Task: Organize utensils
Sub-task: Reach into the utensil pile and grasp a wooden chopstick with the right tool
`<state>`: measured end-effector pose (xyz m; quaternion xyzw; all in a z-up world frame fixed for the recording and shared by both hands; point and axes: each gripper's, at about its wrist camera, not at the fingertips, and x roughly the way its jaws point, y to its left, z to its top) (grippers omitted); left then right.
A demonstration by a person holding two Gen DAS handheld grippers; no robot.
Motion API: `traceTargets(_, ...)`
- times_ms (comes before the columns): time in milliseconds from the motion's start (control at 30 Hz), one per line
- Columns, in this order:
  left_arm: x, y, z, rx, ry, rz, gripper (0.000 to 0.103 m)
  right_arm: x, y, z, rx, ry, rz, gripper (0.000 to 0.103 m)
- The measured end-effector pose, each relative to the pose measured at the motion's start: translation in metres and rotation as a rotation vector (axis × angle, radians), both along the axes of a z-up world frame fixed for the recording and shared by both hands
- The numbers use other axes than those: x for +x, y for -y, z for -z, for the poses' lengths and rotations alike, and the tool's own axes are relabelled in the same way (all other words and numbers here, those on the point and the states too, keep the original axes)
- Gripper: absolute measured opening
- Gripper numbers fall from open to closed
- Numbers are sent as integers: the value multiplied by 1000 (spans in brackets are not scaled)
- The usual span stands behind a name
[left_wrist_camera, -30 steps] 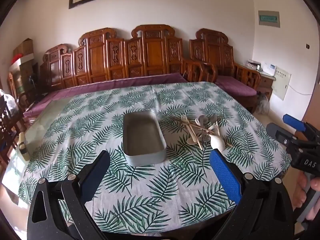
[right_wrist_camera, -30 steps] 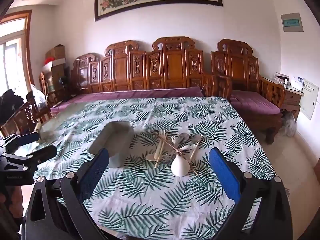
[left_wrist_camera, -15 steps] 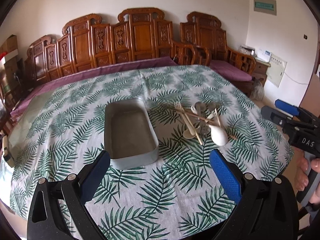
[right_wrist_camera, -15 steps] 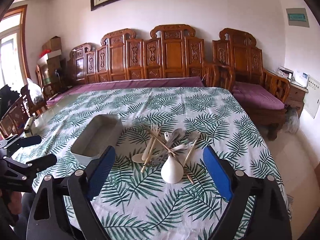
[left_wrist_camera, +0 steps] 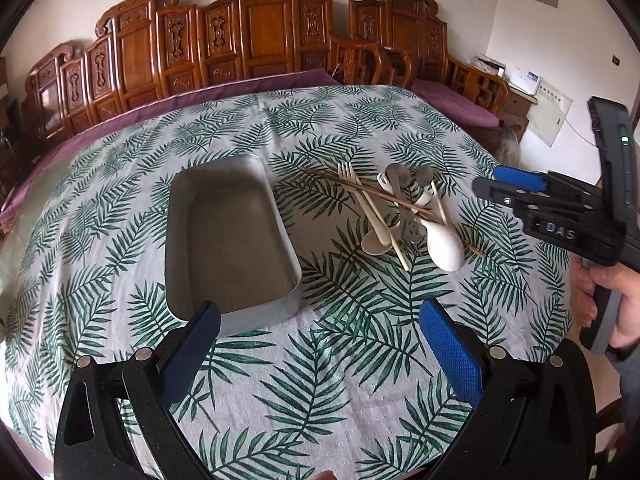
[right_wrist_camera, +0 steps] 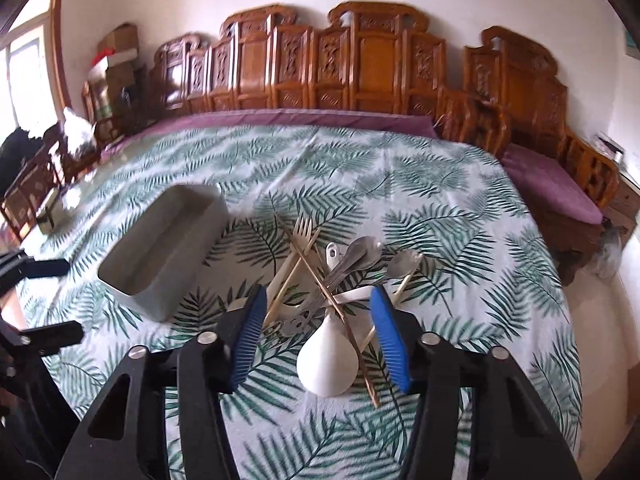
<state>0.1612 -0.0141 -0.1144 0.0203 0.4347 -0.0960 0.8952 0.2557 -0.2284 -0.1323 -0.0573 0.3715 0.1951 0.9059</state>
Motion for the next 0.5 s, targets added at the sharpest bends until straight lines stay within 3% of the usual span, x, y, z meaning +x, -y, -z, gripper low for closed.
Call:
traceTargets(233, 16, -1, 4, 33, -4, 23, 97, 46, -9, 29, -44, -83, -71, 40)
traceTargets(500, 36, 5, -1, 6, -2, 56, 97, 90, -39, 55, -54, -172, -162, 32)
